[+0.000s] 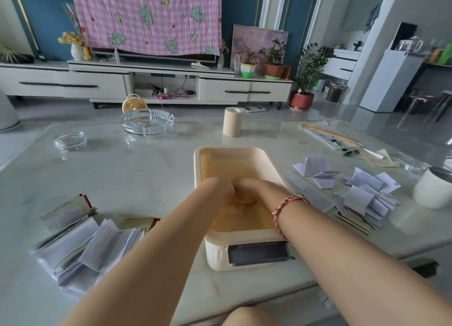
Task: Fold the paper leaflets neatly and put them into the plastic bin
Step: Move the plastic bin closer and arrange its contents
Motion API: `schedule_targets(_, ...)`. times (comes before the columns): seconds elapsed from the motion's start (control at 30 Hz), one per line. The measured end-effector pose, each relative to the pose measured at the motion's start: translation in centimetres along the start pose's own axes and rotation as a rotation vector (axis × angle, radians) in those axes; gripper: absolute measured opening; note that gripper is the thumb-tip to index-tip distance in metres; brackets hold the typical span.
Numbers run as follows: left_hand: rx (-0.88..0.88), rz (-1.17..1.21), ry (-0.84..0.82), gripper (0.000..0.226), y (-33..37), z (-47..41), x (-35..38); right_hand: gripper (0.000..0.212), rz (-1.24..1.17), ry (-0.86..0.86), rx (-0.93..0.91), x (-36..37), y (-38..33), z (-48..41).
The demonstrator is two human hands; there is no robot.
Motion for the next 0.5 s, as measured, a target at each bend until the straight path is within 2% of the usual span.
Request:
schedule_targets(0.07, 0.001, 0.050, -0.081, 0.039, 0.0, -0.1, 0.7, 0.024, -0.083, -0.035, -0.007, -0.1, -0.3, 1.4)
schedule_targets(0.13, 0.007, 0.045, -0.083, 0.037, -0.1, 0.4, 0.8, 0.030, -0.124, 0.022, -0.033, -1.2, -0.6, 3.8)
schedule_targets(0.2, 0.044, 0.089, 0.050, 0.035, -0.3, 0.6, 0.1, 0.040, -0.179, 0.136, -0.148, -2.8, -1.5, 7.2)
schedule_targets(0.3, 0.128, 0.176, 0.223, 0.033, -0.8, 1.7, -0.6, 0.041, -0.295, 0.216, -0.342, -3.6, -2.7, 12.8)
schedule_targets(0.4, 0.190, 0.181, 0.269, 0.032, -0.8, 2.2, -1.6, 0.045, -0.198, 0.277, -0.459, -2.8, -3.4, 18.2)
schedule_targets(0.5, 0.202, 0.151, 0.301, 0.031, -0.2, 2.7, -2.7, 0.038, -0.089, 0.208, -0.491, 0.1, -2.6, 22.0)
Point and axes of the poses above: each hand's wrist, its own z-axis away from the middle knuckle, its own x-axis out of the palm, y = z × x, the point moved 5 cm from there along -z, towards the middle knuckle, and after that the axes turned 12 degrees about -y, right-handed, at the moved point
